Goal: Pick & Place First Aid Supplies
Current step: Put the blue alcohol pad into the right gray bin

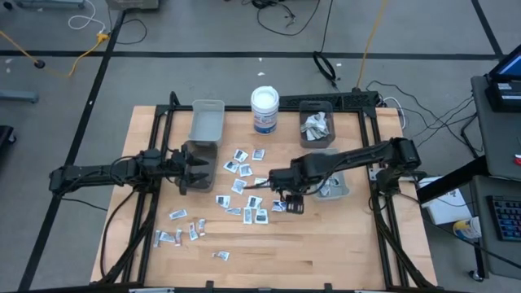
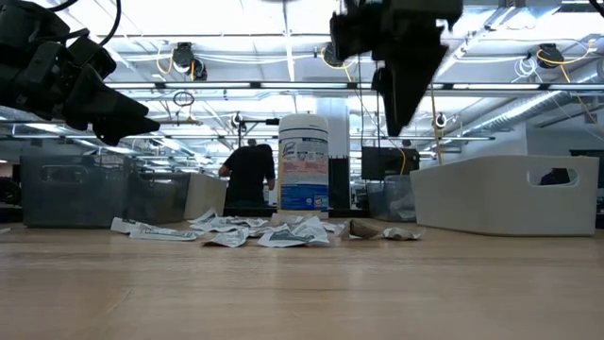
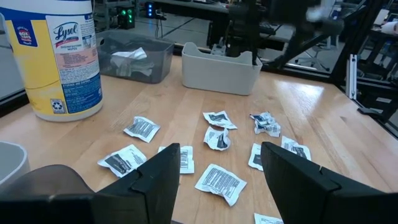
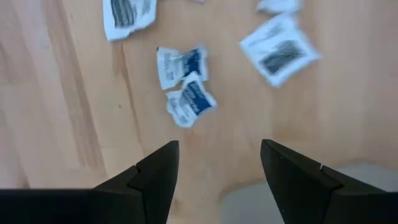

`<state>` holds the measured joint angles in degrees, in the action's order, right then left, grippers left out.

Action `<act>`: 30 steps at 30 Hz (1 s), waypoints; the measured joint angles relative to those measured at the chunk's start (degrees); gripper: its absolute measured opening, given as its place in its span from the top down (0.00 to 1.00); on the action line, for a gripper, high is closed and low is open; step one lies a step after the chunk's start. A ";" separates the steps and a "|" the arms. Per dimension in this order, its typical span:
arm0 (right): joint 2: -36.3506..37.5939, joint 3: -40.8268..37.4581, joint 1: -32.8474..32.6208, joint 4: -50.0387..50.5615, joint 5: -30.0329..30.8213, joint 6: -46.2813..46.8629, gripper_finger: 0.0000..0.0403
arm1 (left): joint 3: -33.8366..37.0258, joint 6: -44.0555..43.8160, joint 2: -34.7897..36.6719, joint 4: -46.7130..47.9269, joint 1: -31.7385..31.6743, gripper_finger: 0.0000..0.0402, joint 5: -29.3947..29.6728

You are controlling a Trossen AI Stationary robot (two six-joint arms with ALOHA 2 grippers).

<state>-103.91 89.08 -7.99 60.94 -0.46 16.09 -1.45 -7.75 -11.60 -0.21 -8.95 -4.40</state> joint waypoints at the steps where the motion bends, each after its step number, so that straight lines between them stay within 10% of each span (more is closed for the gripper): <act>1: -0.75 -0.71 -0.33 -0.83 -0.05 -0.27 0.45 | 0.00 -0.02 -0.02 0.02 0.00 0.43 -0.02; 30: -14.12 -1.73 -3.55 -9.44 1.55 -0.92 0.51 | 0.00 -0.02 0.00 0.00 -0.02 0.43 0.00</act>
<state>-118.02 87.35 -11.54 51.49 1.10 15.17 -1.45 -7.77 -11.60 -0.20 -8.97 -4.40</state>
